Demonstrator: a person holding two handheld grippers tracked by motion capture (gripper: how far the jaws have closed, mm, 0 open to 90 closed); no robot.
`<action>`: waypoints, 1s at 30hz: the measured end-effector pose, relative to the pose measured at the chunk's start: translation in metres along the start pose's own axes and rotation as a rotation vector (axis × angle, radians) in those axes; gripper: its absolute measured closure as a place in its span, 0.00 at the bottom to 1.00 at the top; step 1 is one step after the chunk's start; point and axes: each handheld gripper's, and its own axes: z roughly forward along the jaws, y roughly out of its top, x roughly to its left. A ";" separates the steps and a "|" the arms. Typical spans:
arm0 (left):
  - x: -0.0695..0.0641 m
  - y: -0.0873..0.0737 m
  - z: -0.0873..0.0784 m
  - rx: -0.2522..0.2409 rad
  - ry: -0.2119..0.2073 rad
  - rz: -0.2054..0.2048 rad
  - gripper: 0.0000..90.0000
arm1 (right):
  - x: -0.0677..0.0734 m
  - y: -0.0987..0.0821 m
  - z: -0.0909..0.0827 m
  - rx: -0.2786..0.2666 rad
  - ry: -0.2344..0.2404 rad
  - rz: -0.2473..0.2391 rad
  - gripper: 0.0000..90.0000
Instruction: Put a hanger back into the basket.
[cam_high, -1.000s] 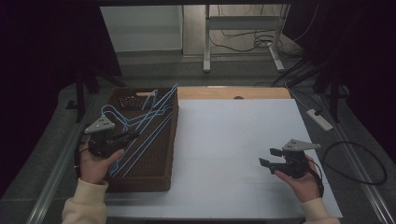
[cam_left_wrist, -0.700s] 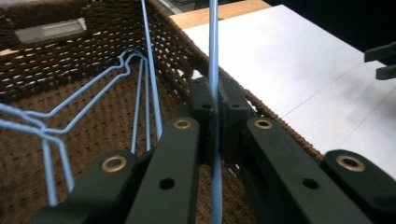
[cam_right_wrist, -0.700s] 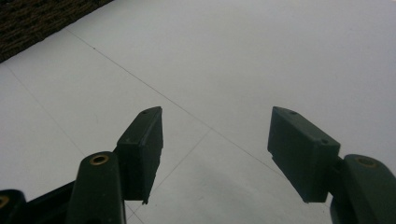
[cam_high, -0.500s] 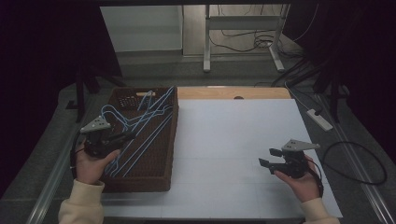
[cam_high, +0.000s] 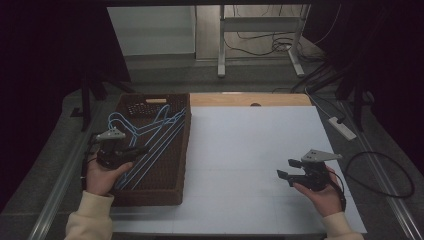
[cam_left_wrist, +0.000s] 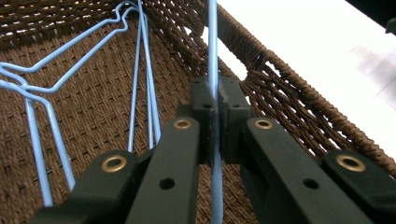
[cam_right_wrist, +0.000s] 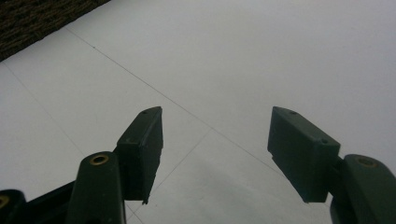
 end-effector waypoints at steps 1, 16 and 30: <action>0.001 0.000 0.000 0.002 -0.001 -0.001 0.96 | 0.000 0.000 0.000 0.000 0.000 0.000 0.41; 0.028 -0.003 0.002 0.046 0.070 -0.125 0.96 | 0.000 0.001 -0.001 -0.004 -0.004 0.004 0.41; 0.048 -0.005 0.023 0.280 0.227 -0.161 0.95 | 0.001 0.001 0.002 0.007 -0.001 -0.003 0.41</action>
